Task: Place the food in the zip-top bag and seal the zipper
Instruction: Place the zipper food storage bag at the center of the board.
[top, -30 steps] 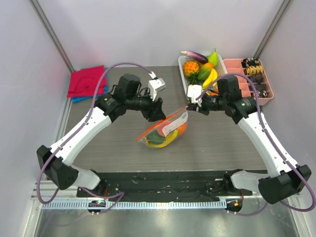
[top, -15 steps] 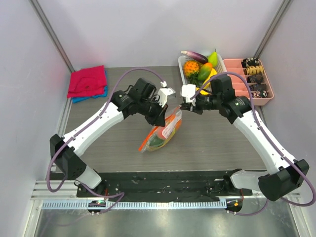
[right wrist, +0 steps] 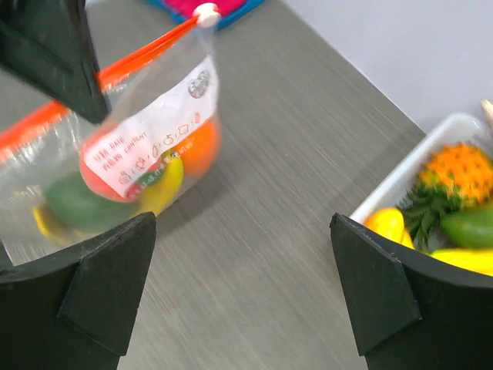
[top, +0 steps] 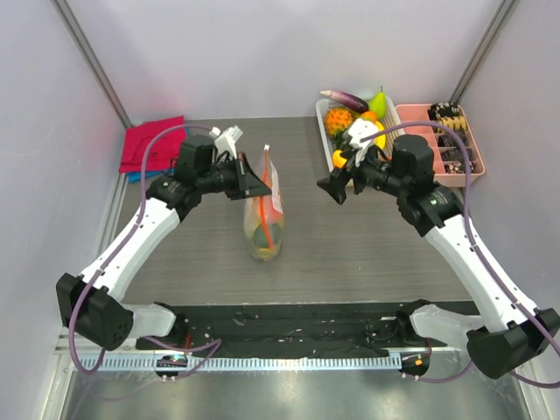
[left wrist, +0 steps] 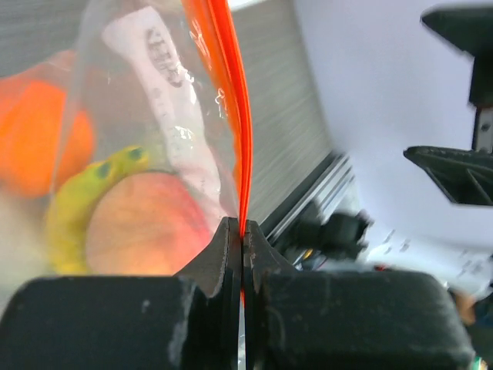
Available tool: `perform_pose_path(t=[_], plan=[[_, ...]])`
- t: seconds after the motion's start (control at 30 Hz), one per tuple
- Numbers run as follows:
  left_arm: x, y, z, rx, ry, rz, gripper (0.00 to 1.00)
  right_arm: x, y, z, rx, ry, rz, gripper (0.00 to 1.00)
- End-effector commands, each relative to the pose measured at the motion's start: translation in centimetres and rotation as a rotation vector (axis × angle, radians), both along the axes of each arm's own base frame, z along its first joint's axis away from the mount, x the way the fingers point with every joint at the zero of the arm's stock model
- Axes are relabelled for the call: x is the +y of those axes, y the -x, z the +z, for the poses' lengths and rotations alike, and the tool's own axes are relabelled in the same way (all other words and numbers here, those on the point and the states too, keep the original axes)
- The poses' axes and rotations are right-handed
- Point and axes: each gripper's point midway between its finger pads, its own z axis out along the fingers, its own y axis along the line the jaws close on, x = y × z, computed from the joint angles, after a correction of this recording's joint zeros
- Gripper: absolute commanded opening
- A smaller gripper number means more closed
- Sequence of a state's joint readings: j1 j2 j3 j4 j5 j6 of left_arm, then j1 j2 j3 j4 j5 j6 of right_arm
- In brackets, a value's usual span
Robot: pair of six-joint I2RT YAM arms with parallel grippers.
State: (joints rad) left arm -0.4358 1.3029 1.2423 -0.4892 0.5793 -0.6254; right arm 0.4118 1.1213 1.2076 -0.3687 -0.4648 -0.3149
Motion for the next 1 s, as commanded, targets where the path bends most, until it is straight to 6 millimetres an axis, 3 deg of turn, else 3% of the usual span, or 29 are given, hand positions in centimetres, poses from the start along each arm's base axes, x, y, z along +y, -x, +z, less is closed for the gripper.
perform_pose_path(t=[0.0, 0.1, 0.17, 0.23, 0.3, 0.37, 0.4, 0.53, 0.63, 0.67, 0.7, 0.73, 0.77, 0.87, 0.93, 0.97], plan=[[-2.4, -5.8, 4.8, -0.062, 0.261, 0.169, 0.00, -3.7, -2.2, 4.0, 0.051, -0.250, -0.267, 1.00], [-4.0, -9.1, 6.7, -0.041, 0.328, 0.204, 0.00, -5.8, -3.4, 3.7, 0.111, -0.314, -0.356, 1.00], [-4.8, -12.9, 6.0, -0.042, 0.361, 0.278, 0.00, -6.5, -3.7, 3.2, 0.128, -0.318, -0.375, 1.00], [-5.5, -16.0, 7.6, -0.093, 0.468, 0.320, 0.00, -7.4, -4.1, 3.0, 0.132, -0.321, -0.396, 1.00], [-4.4, -19.1, 9.1, -0.153, 0.515, 0.438, 0.00, -7.9, -4.2, 2.8, 0.129, -0.313, -0.405, 1.00], [-3.8, -21.9, 8.7, -0.193, 0.537, 0.512, 0.00, -8.4, -4.3, 2.7, 0.126, -0.307, -0.408, 1.00], [-3.1, -23.3, 9.6, -0.220, 0.541, 0.569, 0.00, -8.5, -4.3, 2.7, 0.123, -0.307, -0.411, 1.00], [-1.9, -26.1, 6.1, -0.197, 0.474, 0.663, 0.00, -8.7, -4.5, 2.2, 0.131, -0.300, -0.407, 1.00], [0.0, -25.5, -1.1, -0.034, 0.369, 0.729, 0.00, -8.9, -4.5, 2.2, 0.126, -0.294, -0.404, 1.00], [0.7, -24.6, -2.7, 0.006, 0.337, 0.745, 0.00, -9.1, -4.4, 2.1, 0.124, -0.290, -0.408, 1.00], [1.9, -23.2, -7.1, 0.080, 0.271, 0.774, 0.00, -9.0, -4.2, 2.3, 0.119, -0.293, -0.402, 1.00], [2.7, -22.3, -8.8, 0.108, 0.247, 0.788, 0.00, -9.0, -4.2, 2.1, 0.123, -0.291, -0.401, 1.00], [4.0, -20.2, -11.7, 0.166, 0.204, 0.811, 0.00, -9.0, -4.0, 2.1, 0.121, -0.286, -0.394, 1.00], [7.5, -16.6, -16.6, 0.271, 0.122, 0.876, 0.00, -8.8, -3.7, 2.2, 0.120, -0.281, -0.375, 1.00], [9.4, -14.8, -17.1, 0.299, 0.094, 0.916, 0.00, -8.6, -3.4, 2.1, 0.126, -0.282, -0.359, 1.00], [9.8, -13.5, -18.3, 0.327, 0.076, 0.911, 0.00, -8.5, -3.4, 2.1, 0.129, -0.282, -0.353, 1.00]])
